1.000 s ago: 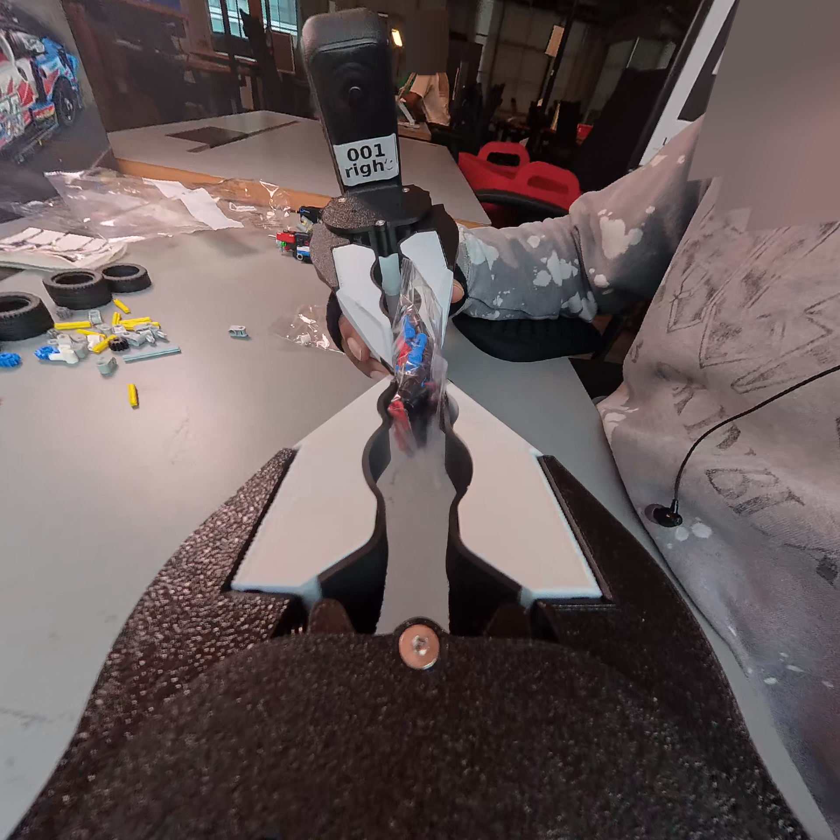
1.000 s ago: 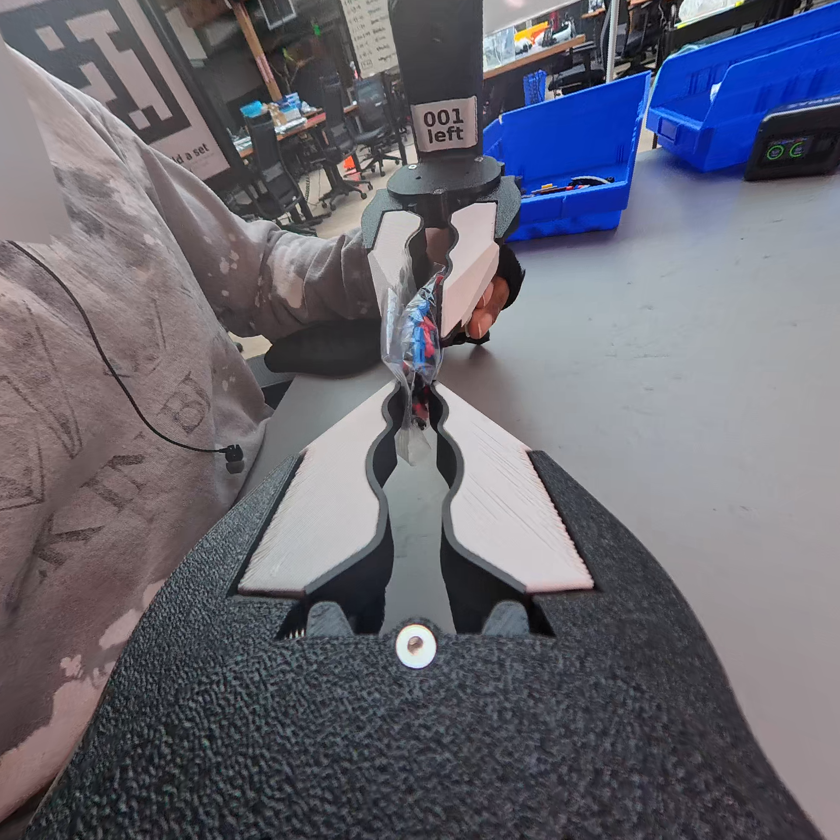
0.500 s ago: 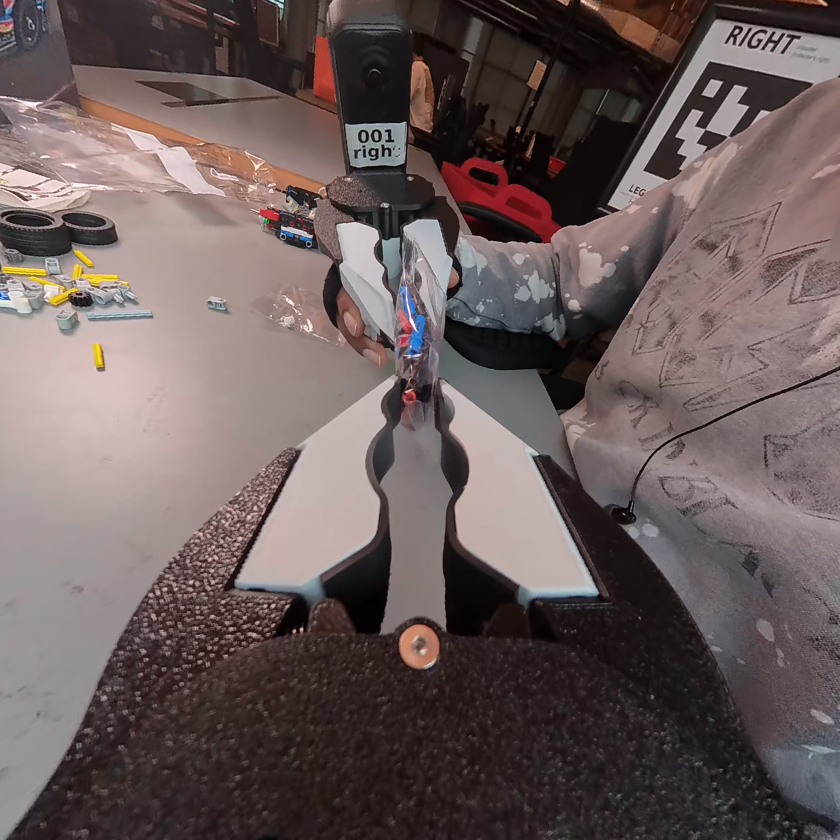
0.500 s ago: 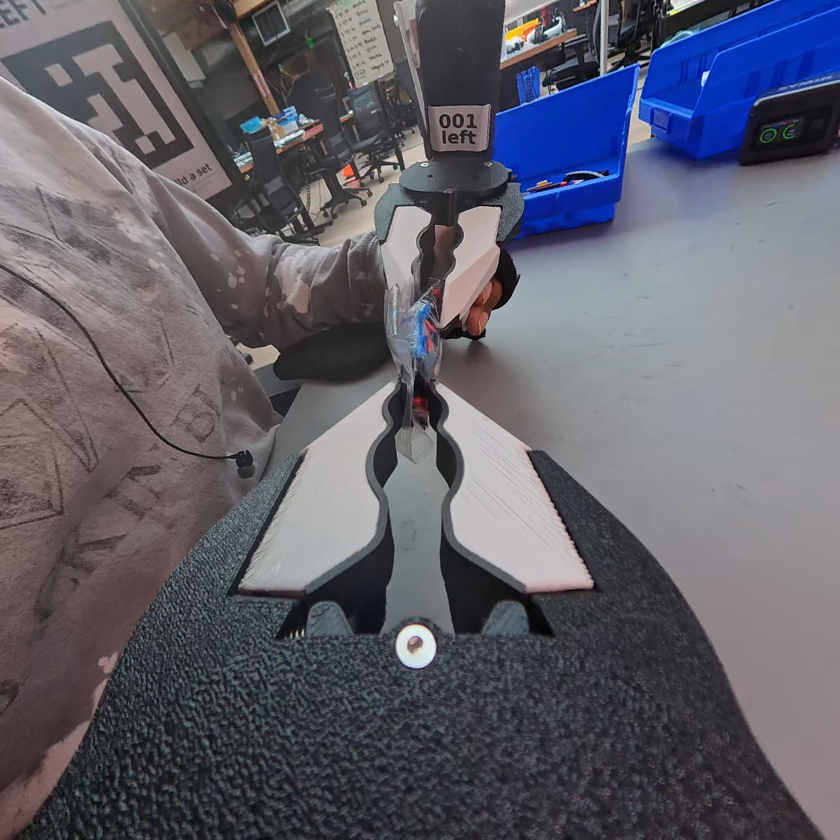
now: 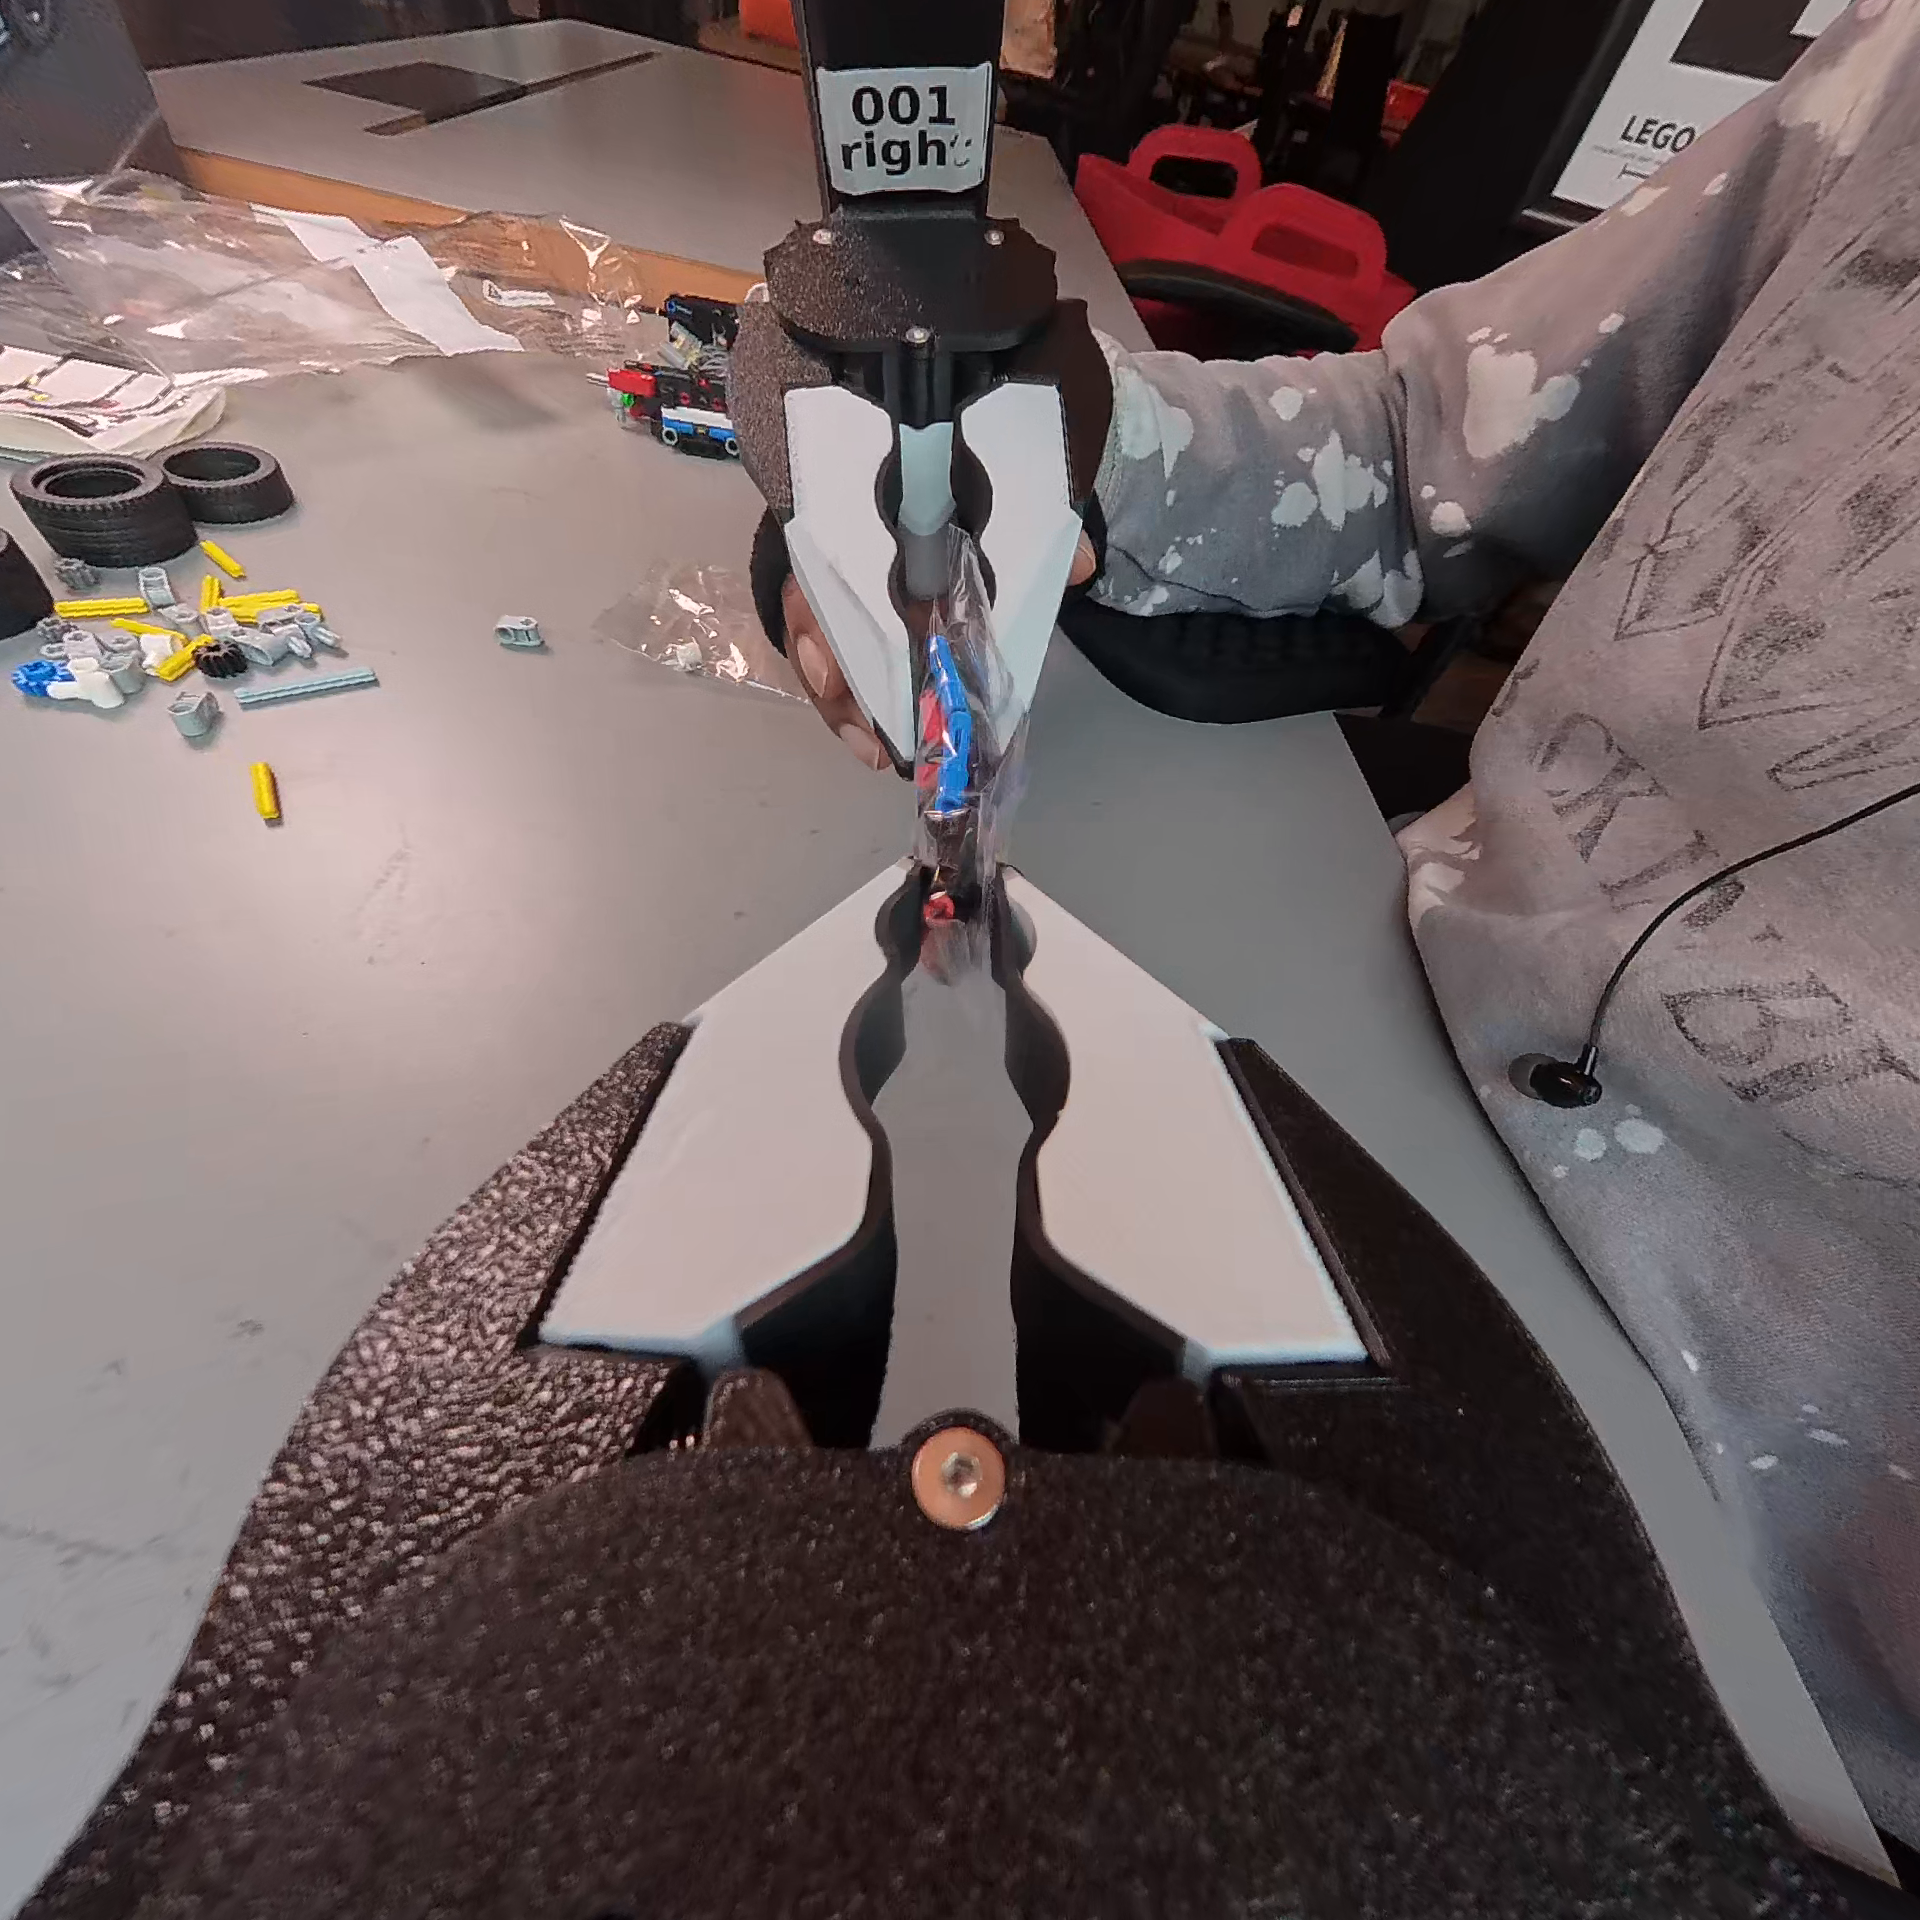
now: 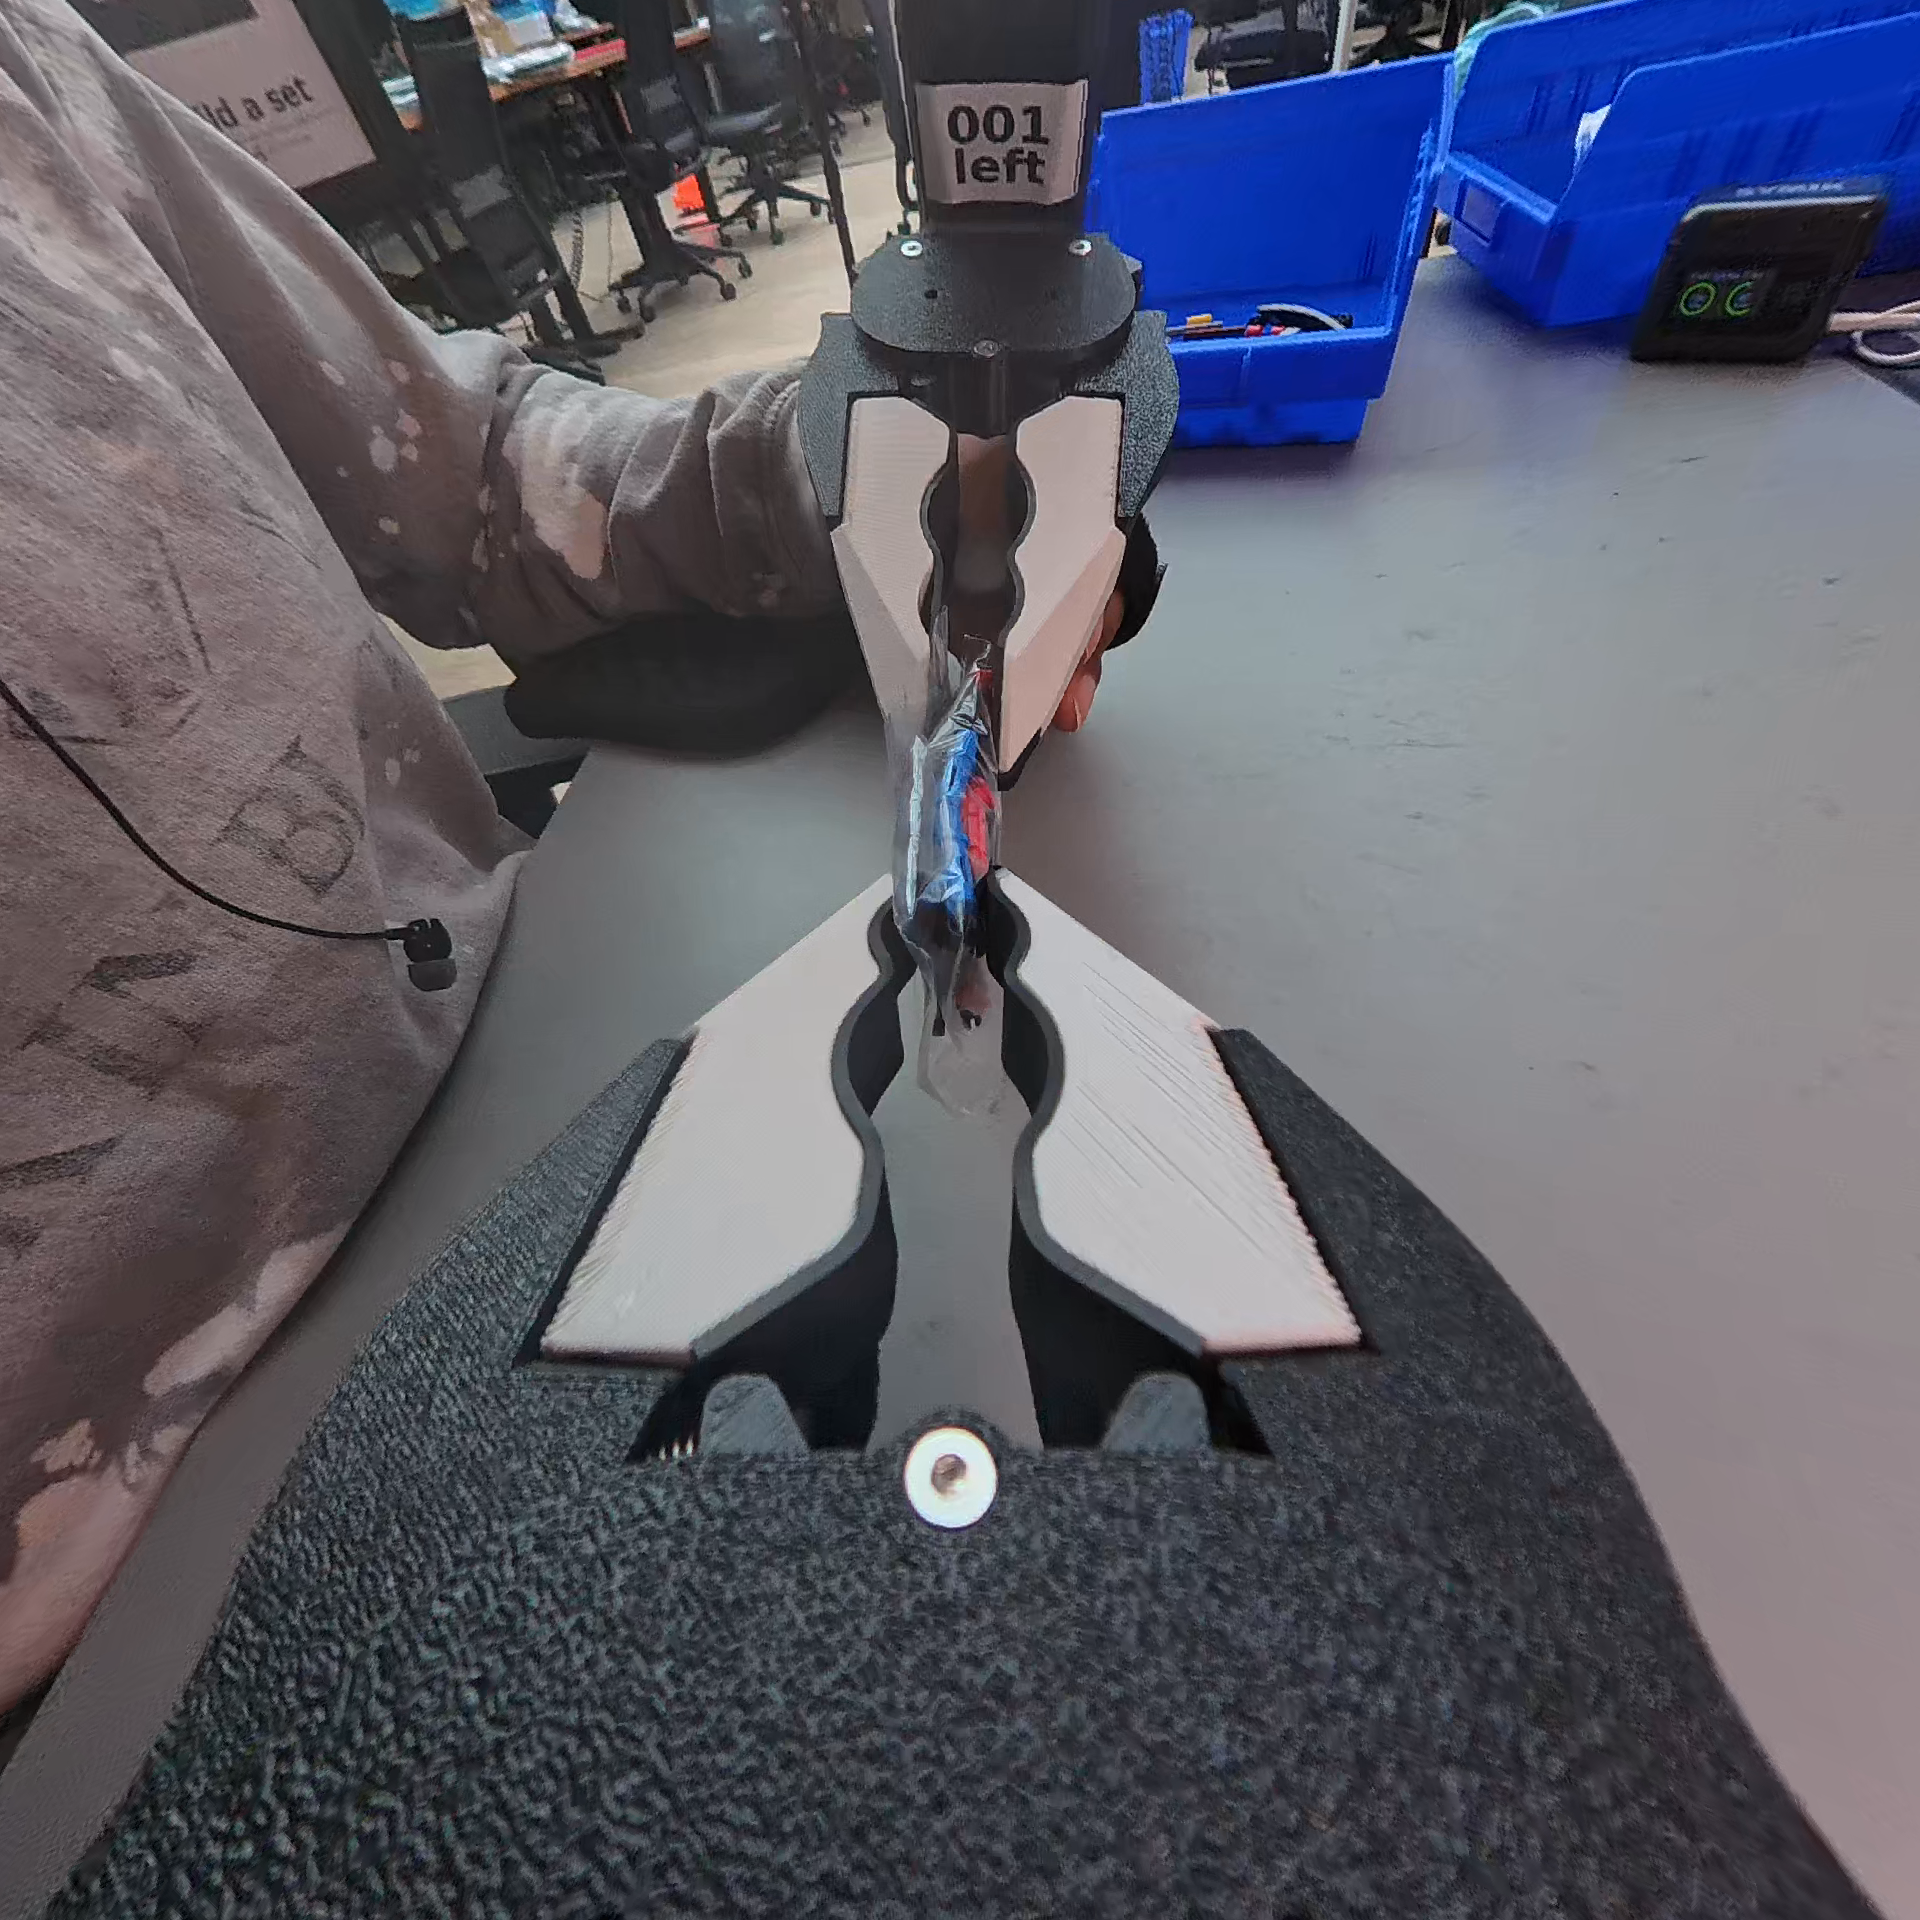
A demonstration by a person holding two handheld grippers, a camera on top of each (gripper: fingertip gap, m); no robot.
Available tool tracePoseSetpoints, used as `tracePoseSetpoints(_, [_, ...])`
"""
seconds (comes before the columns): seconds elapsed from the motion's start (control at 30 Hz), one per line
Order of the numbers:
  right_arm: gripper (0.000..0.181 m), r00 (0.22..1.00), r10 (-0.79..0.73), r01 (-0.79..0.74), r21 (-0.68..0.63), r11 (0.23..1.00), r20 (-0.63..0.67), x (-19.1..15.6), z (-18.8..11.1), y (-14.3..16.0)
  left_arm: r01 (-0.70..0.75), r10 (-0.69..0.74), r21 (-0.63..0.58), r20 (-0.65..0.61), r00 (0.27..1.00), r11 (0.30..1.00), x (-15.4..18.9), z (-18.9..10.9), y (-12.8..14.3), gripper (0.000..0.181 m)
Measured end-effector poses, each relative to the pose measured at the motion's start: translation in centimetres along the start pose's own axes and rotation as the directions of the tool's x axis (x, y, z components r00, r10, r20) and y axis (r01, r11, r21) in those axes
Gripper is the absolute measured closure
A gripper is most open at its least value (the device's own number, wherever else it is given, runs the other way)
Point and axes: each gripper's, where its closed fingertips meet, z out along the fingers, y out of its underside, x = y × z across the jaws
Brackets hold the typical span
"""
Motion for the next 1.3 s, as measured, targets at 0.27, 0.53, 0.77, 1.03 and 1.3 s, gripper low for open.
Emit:
tracePoseSetpoints(0.27, [0.171, 0.999, 0.022, -0.02, 0.046, 0.999, -0.038, 1.0, -0.2, -0.2, 0.036, -0.035, -0.023, 0.035, 0.999, 0.999, -0.8, 0.3, 0.7, 0.134])
tracePoseSetpoints(0.53, [0.171, 0.998, 0.031, -0.031, -0.012, 0.999, -0.051, 1.3, 0.7, 1.1, 0.047, -0.044, -0.057, 0.052, 0.998, 0.997, -1.1, 0.6, 1.0, 0.164])
tracePoseSetpoints(0.77, [0.171, 0.998, 0.047, -0.046, 0.008, 0.999, -0.037, 1.1, 0.6, 0.8, 0.019, -0.016, -0.053, 0.051, 0.999, 0.998, -0.9, 0.3, 0.9, 0.165])
tracePoseSetpoints(1.03, [0.166, 0.999, 0.018, -0.015, 0.058, 0.998, -0.049, 0.8, 0.4, -0.2, 0.014, -0.015, 0.017, 0.045, 0.999, 1.0, -0.7, 0.4, -0.2, 0.167])
tracePoseSetpoints(1.3, [0.171, 0.996, 0.009, -0.002, 0.076, 0.997, -0.084, 1.3, -0.5, -1.1, 0.058, -0.063, 0.073, 0.074, 0.995, 0.996, -1.5, 0.1, -1.0, 0.164])
